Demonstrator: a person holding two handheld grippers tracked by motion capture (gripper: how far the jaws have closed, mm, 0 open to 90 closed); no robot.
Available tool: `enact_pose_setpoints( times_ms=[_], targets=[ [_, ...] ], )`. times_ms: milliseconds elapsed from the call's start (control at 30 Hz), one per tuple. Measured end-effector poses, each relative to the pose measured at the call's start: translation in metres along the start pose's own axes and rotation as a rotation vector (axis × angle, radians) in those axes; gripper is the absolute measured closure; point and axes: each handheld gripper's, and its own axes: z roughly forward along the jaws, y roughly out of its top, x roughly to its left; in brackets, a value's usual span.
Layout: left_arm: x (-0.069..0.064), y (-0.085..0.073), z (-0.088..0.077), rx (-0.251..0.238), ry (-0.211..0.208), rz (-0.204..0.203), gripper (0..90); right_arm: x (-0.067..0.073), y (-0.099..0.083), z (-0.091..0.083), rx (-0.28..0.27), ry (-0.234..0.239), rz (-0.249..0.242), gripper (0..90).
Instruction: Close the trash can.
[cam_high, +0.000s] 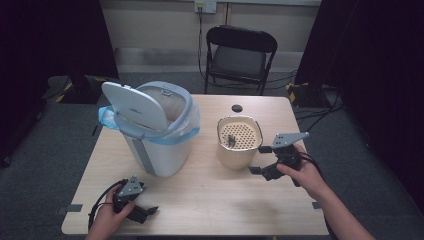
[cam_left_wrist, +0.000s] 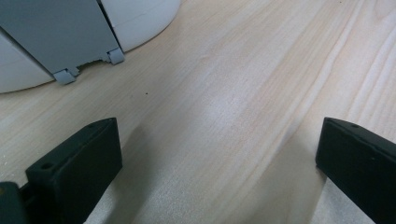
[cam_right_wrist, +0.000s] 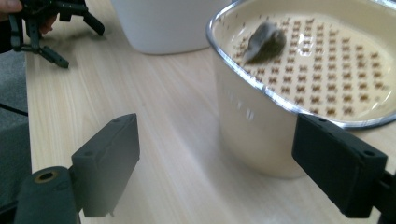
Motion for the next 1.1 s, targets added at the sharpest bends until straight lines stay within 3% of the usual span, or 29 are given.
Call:
enact_pose_setpoints(
  times_ms=[400, 700, 1100],
  targets=[
    [0.0, 0.0, 0.0, 0.0, 0.0, 0.0, 0.0, 0.002, -0.046, 0.011, 0.052, -0.01, 0.028, 14.6],
    [0.0, 0.0, 0.0, 0.0, 0.0, 0.0, 0.0, 0.001, -0.069, 0.023, 0.07, -0.021, 0.042, 14.6],
    [0.0, 0.0, 0.0, 0.0, 0.0, 0.0, 0.0, 0.001, -0.085, 0.037, 0.083, -0.057, 0.011, 14.7]
  ],
)
